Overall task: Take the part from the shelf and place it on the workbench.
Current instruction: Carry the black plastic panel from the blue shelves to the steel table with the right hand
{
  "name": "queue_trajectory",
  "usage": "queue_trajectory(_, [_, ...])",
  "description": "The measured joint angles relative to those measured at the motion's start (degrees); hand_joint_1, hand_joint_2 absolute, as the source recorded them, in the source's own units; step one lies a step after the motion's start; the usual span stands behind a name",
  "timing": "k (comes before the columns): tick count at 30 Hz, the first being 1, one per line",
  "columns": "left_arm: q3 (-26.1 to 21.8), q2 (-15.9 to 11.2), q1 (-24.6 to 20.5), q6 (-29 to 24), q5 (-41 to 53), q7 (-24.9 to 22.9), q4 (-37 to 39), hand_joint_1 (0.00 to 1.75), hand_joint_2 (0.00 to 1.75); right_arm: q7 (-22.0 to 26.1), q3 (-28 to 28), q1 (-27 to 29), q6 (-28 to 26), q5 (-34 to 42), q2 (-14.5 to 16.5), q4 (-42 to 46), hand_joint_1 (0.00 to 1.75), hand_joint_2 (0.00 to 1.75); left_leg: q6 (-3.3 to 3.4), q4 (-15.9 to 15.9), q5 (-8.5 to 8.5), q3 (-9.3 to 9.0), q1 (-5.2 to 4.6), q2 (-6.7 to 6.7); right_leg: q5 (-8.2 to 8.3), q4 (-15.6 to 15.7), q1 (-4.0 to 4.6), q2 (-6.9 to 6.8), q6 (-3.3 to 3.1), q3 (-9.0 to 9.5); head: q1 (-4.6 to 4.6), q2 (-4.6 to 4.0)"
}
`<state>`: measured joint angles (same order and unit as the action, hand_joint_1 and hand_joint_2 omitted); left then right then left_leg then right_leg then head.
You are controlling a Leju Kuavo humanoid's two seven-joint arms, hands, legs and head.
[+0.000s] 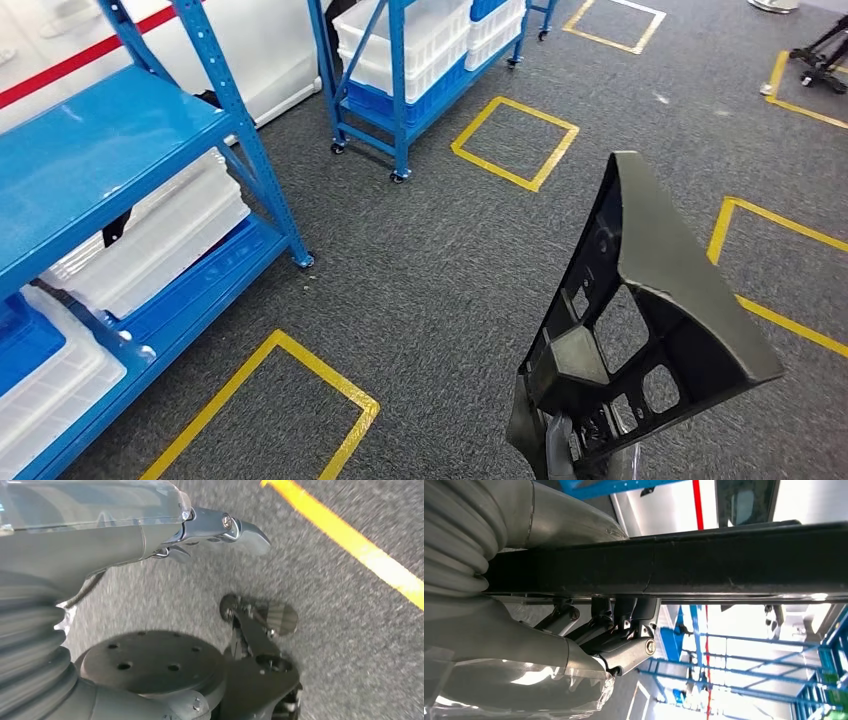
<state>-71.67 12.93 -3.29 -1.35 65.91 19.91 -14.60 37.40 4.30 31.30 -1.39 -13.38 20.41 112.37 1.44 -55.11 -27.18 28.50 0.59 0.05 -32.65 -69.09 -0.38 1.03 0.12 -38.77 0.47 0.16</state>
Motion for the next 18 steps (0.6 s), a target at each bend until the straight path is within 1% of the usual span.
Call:
queue_trajectory(1, [0.0,0.0,0.1,0.0,0.1,0.0,0.0,0.00,1.75,0.0,0.0,0.0,-0.2,-0.1,0.0,0.0,1.75,1.75,-0.02,0.0,-0.08,0.02,-0.08,0.96,-1.15,-3.1,-0.22,-0.38,0.24,-1.46,0.00,0.00])
queue_trajectory(2, [0.0,0.0,0.1,0.1,0.2,0.0,0.0,0.00,1.75,0.0,0.0,0.1,-0.5,-0.2,0.0,0.0,1.75,1.75,-0.09,-0.1,-0.19,0.03,-0.12,1.88,-1.25,-4.4,-0.45,-0.59,0.47,-2.05,0.00,-0.01])
queue_trajectory(3, [0.1,0.1,0.1,0.2,0.4,0.0,0.0,0.00,1.75,0.0,0.0,0.1,-0.8,-0.3,0.0,0.0,1.75,1.75,-0.23,-0.2,-0.33,0.00,-0.10,2.73,-0.28,-3.6,-0.67,-0.83,0.68,-1.48,0.01,-0.01])
queue_trajectory(4, [0.1,0.2,0.1,0.2,0.5,0.0,0.0,0.00,1.75,0.0,-0.1,0.2,-1.1,-0.5,0.0,0.0,1.75,1.75,-0.43,-0.3,-0.53,-0.06,-0.07,3.48,1.45,-0.7,-0.84,-1.35,0.82,0.27,0.02,-0.01])
queue_trajectory(5, [0.2,0.3,0.0,0.2,0.7,0.0,0.0,0.00,1.75,0.0,-0.1,0.2,-1.3,-0.5,0.0,0.0,1.75,1.75,-0.68,-0.6,-0.78,-0.18,-0.04,4.12,3.22,3.3,-0.96,-2.32,0.90,2.55,0.02,-0.01])
queue_trajectory(6, [0.2,0.3,0.0,0.2,0.8,0.0,0.0,0.00,1.75,0.0,-0.1,0.2,-1.4,-0.6,0.0,0.0,1.75,1.75,-0.88,-0.7,-0.98,-0.30,-0.02,4.55,4.54,6.6,-1.03,-3.23,0.93,4.50,0.02,-0.01])
queue_trajectory(7, [0.2,0.4,0.0,0.2,0.8,0.0,0.0,0.00,1.75,0.0,-0.1,0.2,-1.4,-0.7,0.0,0.0,1.75,1.75,-1.02,-0.9,-1.13,-0.39,-0.01,4.80,5.26,8.9,-1.05,-4.02,0.93,5.80,0.02,-0.01])
queue_trajectory(8, [0.2,0.4,0.0,0.2,0.8,0.0,0.0,0.00,1.75,0.0,-0.1,0.2,-1.4,-0.7,0.0,0.0,1.75,1.75,-1.10,-1.0,-1.20,-0.45,-0.01,4.88,5.42,9.7,-1.04,-4.51,0.92,6.30,0.02,-0.01])
queue_trajectory(10, [0.2,0.4,0.0,0.2,0.8,0.0,0.0,0.00,1.75,0.0,-0.1,0.2,-1.4,-0.7,0.0,0.0,1.75,1.75,-1.11,-1.0,-1.21,-0.45,-0.02,4.90,5.34,9.9,-1.03,-4.61,0.91,6.32,0.02,0.00])
queue_trajectory(13, [0.2,0.5,0.0,0.2,0.9,0.0,0.0,0.00,1.75,0.0,-0.1,0.2,-1.5,-0.8,0.0,0.0,1.75,1.75,-1.27,-1.0,-1.32,-0.41,-0.09,5.06,4.65,10.4,-0.79,-5.42,0.68,6.49,0.03,0.01])
queue_trajectory(15, [0.2,0.6,0.0,0.1,1.0,-0.1,0.0,0.00,1.75,0.0,-0.1,0.2,-1.7,-1.1,0.0,0.1,1.75,1.75,-1.69,-1.2,-1.57,-0.37,-0.28,5.53,4.53,10.4,-0.45,-5.04,0.06,6.46,-0.09,0.00])
queue_trajectory(16, [0.2,0.7,-0.1,0.0,1.1,-0.2,0.0,0.00,1.75,0.0,-0.1,0.2,-1.9,-1.4,0.0,0.2,1.75,1.75,-1.97,-1.3,-1.66,-0.45,-0.33,5.88,4.61,10.3,-0.27,-4.53,-0.29,6.38,-0.13,-0.01])
queue_trajectory(17, [0.3,1.0,-0.1,-0.1,1.3,-0.4,0.0,0.00,1.75,0.0,-0.2,0.4,-2.4,-2.1,0.0,0.4,1.75,1.75,-2.41,-4.1,-3.52,0.59,-0.23,4.85,4.90,10.5,-0.27,-3.32,-0.96,6.19,-0.28,-0.01])
queue_trajectory(18, [0.5,1.3,-0.1,-0.1,1.6,-0.6,0.1,0.00,1.75,0.0,-0.2,0.4,-2.9,-2.8,0.1,0.5,1.75,1.75,-2.72,-8.4,-5.84,2.41,-0.07,3.55,5.08,10.6,-0.24,-2.14,-1.48,6.03,-0.36,0.00])
